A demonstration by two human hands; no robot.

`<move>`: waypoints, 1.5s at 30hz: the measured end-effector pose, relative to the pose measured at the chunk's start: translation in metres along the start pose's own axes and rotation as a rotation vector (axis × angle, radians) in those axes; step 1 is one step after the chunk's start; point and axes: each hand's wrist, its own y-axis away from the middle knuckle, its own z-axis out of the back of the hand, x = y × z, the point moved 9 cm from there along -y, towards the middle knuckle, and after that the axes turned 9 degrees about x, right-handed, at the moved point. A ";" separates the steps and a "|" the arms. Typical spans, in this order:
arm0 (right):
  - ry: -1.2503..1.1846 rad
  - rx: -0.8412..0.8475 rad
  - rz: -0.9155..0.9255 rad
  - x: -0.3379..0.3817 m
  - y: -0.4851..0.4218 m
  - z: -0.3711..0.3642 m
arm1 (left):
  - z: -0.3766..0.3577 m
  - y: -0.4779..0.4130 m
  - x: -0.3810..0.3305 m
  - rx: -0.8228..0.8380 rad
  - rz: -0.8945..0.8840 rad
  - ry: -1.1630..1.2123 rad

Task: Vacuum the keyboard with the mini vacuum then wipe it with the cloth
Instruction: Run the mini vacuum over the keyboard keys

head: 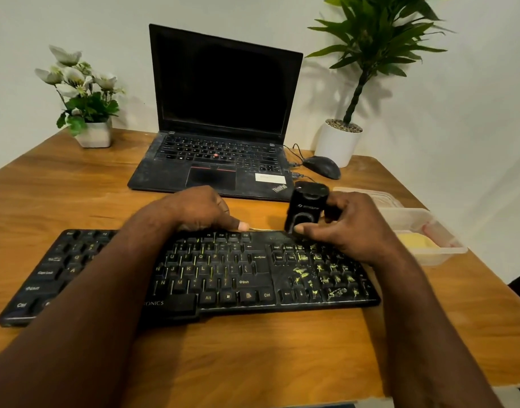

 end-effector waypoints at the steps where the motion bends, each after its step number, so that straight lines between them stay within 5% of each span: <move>1: 0.009 0.023 0.014 0.007 -0.003 -0.010 | 0.000 0.000 -0.001 -0.004 -0.003 -0.004; 8: 0.063 0.027 0.054 0.017 -0.009 -0.020 | 0.000 0.003 -0.003 -0.006 -0.006 0.005; 16: 0.153 -0.265 0.053 0.008 0.005 0.025 | 0.001 0.006 -0.010 -0.015 -0.077 -0.004; 24: -0.020 0.022 -0.038 -0.005 0.002 0.004 | -0.026 0.002 -0.066 -0.195 -0.270 -0.301; 29: 0.098 -0.163 -0.062 -0.005 0.003 0.021 | -0.031 -0.006 -0.058 -0.174 -0.212 -0.253; 33: -0.001 0.011 -0.032 -0.004 0.001 0.005 | -0.032 -0.008 -0.053 -0.157 -0.191 -0.230; 37: 0.186 -0.185 -0.059 -0.004 -0.001 0.020 | -0.034 -0.009 -0.054 -0.120 -0.170 -0.223; 43: 0.035 -0.018 -0.001 0.001 -0.002 0.000 | -0.034 -0.008 -0.054 -0.128 -0.163 -0.261; 45: 0.144 -0.111 0.005 0.005 -0.003 0.005 | -0.035 -0.008 -0.054 -0.122 -0.156 -0.252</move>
